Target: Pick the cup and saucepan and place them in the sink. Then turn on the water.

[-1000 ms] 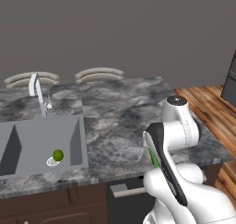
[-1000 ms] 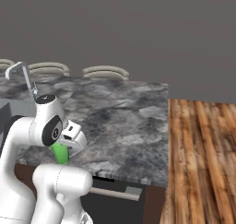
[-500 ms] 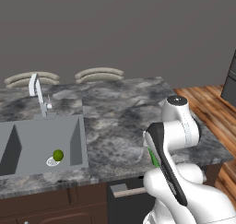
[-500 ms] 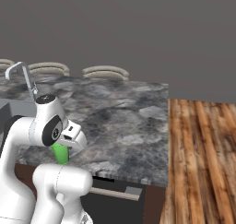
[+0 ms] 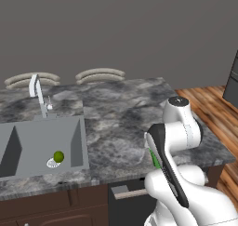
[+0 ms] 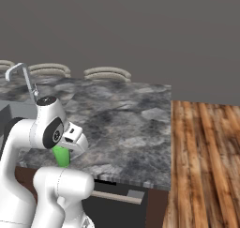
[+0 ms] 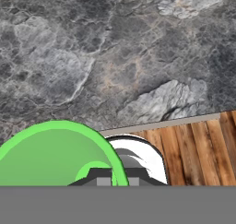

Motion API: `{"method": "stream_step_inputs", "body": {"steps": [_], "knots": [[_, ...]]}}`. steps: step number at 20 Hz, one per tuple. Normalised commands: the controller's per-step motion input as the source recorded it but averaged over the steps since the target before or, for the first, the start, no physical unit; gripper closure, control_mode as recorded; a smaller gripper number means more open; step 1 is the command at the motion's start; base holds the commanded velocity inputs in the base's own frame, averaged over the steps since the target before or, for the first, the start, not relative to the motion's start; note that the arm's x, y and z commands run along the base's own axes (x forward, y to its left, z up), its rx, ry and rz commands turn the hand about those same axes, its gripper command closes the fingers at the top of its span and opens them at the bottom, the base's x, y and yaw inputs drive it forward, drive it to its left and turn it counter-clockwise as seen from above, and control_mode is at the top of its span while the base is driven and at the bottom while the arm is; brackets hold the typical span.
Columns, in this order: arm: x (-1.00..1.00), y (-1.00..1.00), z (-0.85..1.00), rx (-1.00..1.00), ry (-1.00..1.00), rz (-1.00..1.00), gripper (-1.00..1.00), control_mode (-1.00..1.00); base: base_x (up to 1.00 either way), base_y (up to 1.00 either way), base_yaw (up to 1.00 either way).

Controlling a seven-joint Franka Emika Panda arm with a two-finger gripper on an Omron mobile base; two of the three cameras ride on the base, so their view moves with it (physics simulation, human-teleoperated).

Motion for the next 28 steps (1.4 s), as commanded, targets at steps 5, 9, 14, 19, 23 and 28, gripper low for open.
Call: {"method": "stream_step_inputs", "body": {"steps": [5, 9, 14, 19, 23, 28], "knots": [[0.00, 0.00, 0.00, 0.00, 0.00, 0.00, 1.00, -1.00, 0.00, 0.00, 0.00], [0.00, 0.00, 0.00, 0.00, 0.00, 0.00, 1.00, -1.00, 0.00, 0.00, 0.00], [0.00, 0.00, 0.00, 0.00, 0.00, 0.00, 1.00, 1.00, 0.00, 0.00, 0.00], [0.00, 0.00, 0.00, 0.00, 0.00, 0.00, 1.00, 1.00, -0.11, 0.24, 0.00], [0.00, 0.00, 0.00, 0.00, 0.00, 0.00, 1.00, 1.00, -0.22, 0.63, 0.00], [0.00, 0.00, 0.00, 0.00, 0.00, 0.00, 1.00, 1.00, -0.23, 0.66, 0.00]]}}
